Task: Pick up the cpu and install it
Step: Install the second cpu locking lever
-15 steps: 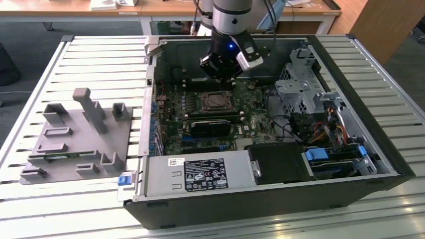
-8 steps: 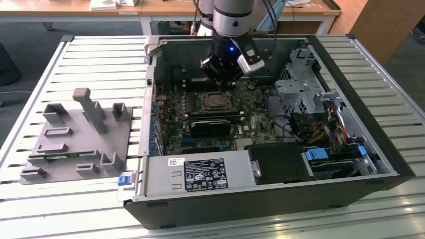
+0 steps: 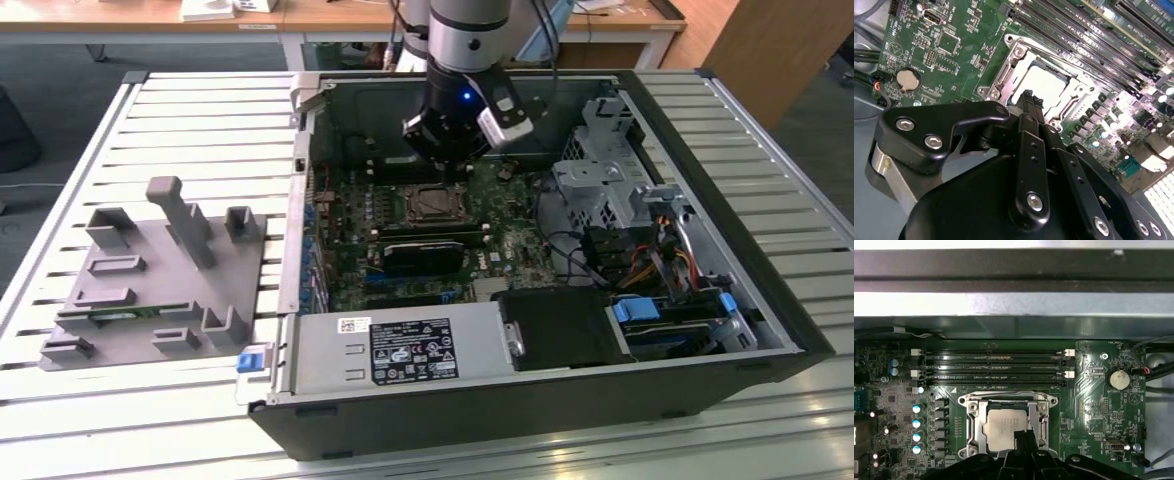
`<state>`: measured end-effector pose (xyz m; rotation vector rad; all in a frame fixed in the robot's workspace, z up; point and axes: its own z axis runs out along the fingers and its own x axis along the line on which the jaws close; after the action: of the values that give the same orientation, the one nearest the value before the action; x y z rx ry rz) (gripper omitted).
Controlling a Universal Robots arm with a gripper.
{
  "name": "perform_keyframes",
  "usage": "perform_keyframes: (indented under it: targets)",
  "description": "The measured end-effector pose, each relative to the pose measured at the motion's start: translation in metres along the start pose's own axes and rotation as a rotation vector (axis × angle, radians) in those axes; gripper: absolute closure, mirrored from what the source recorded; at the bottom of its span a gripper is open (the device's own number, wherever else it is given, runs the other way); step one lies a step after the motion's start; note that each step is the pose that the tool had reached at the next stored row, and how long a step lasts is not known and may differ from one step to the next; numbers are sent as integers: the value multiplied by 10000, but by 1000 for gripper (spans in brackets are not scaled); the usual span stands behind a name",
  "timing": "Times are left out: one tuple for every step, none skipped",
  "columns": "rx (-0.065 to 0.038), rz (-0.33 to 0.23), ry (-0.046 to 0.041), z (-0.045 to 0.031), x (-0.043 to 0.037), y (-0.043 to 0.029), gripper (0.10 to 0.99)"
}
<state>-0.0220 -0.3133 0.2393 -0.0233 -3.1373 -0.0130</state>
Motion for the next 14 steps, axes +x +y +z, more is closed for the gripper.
perform_keyframes:
  targets:
    - [0,0,0,-21,0,-1,980]
    - [0,0,0,-42,0,-1,980]
    - [-1,0,0,-63,0,-1,980]
    - [0,0,0,-85,0,-2,980]
    - [1,0,1,-101,0,-2,980]
    - [2,0,1,-109,0,-4,980]
    - [0,-1,0,-112,0,-7,980]
    - [2,0,0,-113,0,-31,980]
    - [3,0,0,-113,0,-43,980]
    - [2,-1,0,-113,-1,-55,980]
    - [2,-1,0,-113,0,-64,980]
    - [1,0,0,-113,0,-73,980]
    - [2,0,0,-113,0,-85,980]
    - [3,0,0,-113,0,-97,980]
